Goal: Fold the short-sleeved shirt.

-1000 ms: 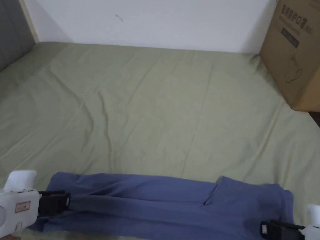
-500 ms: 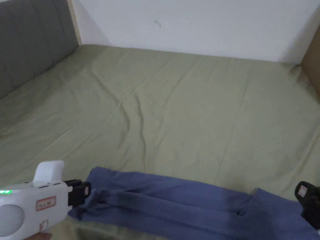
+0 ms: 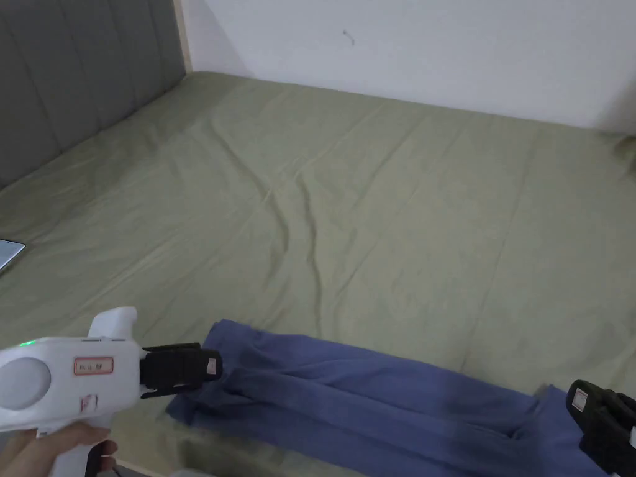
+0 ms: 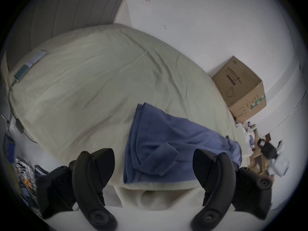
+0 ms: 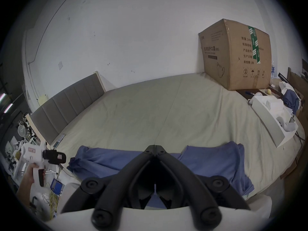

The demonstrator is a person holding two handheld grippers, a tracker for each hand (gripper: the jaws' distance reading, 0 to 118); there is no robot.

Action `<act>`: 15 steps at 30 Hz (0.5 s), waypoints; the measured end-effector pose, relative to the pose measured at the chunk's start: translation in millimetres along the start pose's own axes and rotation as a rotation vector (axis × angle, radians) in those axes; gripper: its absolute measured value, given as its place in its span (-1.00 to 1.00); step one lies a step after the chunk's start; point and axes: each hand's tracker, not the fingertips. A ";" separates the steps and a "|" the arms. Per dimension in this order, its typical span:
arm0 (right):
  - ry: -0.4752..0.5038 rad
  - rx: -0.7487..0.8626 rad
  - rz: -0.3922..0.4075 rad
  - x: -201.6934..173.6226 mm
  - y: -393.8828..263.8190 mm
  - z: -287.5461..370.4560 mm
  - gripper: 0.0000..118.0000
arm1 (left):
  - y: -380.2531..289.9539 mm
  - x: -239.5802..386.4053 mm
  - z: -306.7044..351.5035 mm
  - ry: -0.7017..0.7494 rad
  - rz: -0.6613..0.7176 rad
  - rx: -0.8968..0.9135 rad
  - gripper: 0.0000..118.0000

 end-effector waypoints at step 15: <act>-0.029 -0.124 0.076 -22.9 -9.0 -19.1 -1.00 | 45.2 -51.9 -65.5 -0.260 0.166 -0.142 0.70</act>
